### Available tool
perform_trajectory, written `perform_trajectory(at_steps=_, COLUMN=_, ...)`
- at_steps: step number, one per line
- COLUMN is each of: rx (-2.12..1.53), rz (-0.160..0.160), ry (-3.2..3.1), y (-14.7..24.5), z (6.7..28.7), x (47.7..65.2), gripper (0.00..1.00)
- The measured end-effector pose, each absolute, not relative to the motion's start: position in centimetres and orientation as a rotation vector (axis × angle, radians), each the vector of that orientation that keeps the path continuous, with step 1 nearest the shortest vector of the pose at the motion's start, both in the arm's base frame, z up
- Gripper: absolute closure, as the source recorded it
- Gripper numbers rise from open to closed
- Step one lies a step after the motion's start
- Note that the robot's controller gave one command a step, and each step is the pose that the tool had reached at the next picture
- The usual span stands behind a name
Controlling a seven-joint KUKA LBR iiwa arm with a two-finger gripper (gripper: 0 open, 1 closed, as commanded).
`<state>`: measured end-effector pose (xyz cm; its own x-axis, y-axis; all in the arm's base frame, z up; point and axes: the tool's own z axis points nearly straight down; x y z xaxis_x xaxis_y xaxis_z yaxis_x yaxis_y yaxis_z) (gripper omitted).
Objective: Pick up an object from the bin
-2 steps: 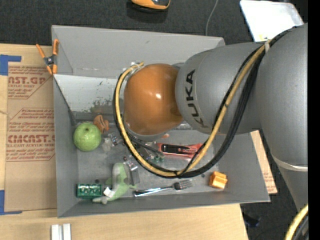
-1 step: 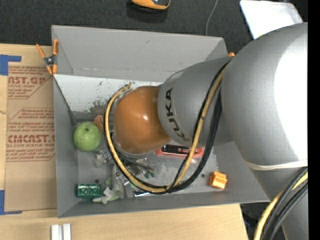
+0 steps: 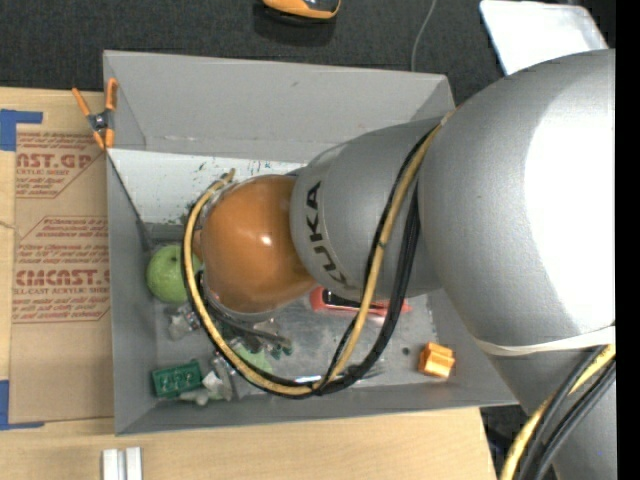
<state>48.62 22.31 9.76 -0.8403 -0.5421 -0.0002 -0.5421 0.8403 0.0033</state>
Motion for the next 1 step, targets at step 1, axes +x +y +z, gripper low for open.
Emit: perform_trajectory(at_steps=1, rx=1.11, rz=-0.004, ry=-2.942, y=20.12, z=13.92, x=49.13, gripper=0.0)
